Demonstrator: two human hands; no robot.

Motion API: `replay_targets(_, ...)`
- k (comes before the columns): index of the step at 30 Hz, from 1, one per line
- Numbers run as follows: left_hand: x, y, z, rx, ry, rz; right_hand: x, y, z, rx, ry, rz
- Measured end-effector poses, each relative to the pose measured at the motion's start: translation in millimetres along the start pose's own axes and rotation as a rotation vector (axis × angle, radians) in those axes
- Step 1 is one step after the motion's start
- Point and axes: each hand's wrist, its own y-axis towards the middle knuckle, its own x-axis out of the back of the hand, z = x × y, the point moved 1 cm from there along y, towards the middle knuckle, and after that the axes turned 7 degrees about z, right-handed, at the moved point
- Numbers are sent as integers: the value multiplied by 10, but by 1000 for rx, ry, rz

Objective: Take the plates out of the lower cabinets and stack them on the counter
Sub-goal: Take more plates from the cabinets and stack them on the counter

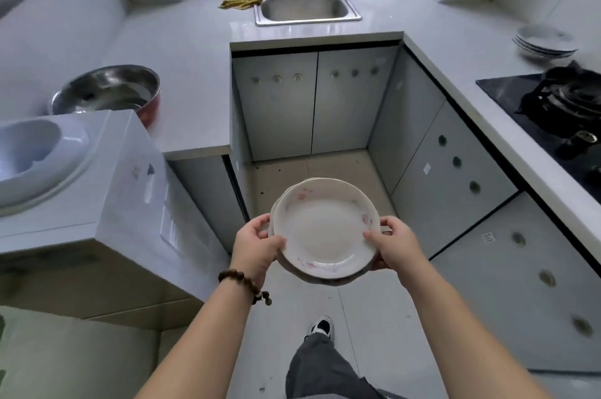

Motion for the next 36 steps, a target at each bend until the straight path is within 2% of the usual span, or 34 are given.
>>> replay_targets(7,-531,1064,-799,-52,120,80,337,920,673,39,94,-63)
replay_targets(15,-971,1945,-1280,-57,175,142,608,1614,1161,36,156,-128)
replay_targets(24,-1334,3095,-1726,-15,208,192,785,2641,1602,-5,136,-220)
replay_targets(29,-1573,3964,-2173,-49,214,240,882,3369,2101,-6,73,-276)
replay_targets(36,-1932,4957,-2853,-71,269,340,1001,4206,2695,-7,127,-389)
